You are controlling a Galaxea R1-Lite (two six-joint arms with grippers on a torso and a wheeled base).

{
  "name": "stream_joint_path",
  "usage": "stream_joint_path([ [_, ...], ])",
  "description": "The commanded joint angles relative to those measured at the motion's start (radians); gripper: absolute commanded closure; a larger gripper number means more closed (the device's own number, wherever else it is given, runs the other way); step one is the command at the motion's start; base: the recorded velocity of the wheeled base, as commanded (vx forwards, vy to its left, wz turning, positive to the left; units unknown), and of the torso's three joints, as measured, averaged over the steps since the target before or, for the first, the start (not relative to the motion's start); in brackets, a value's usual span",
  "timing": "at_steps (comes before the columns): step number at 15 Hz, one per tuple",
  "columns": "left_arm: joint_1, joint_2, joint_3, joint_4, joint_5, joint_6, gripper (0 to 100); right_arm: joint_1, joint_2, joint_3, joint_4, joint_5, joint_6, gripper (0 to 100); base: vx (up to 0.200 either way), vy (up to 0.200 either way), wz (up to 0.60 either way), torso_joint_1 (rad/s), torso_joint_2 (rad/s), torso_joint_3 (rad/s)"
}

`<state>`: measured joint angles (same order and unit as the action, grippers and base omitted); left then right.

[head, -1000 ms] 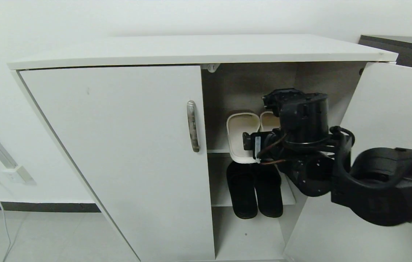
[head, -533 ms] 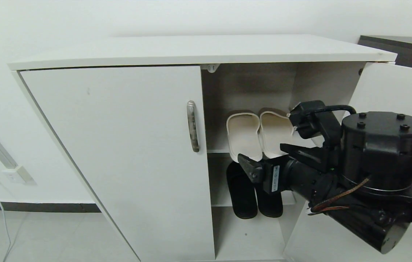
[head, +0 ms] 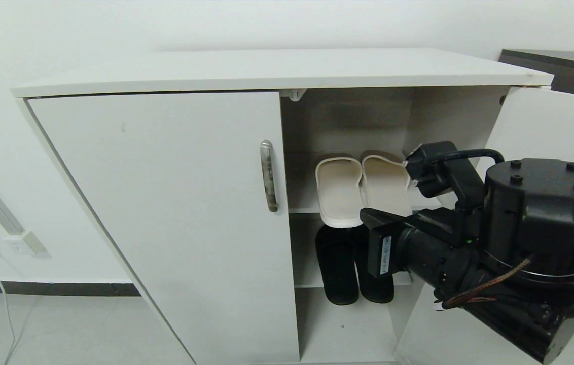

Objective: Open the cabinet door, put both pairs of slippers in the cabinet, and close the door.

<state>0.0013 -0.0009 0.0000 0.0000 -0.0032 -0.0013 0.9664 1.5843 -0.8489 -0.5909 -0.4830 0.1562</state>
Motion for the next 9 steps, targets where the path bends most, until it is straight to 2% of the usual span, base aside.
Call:
stream_joint_path([
  [1,0.0,0.001,0.0,0.002,0.0,0.0,100,0.002,0.01,0.002,0.0,0.0,0.0,100,-0.2,0.0,0.0,0.002,0.01,0.002],
  [9,0.0,0.001,0.0,0.0,-0.001,0.0,100,0.0,0.022,0.004,0.0,0.0,0.0,100,-0.2,0.0,0.0,0.004,0.0,0.004],
])
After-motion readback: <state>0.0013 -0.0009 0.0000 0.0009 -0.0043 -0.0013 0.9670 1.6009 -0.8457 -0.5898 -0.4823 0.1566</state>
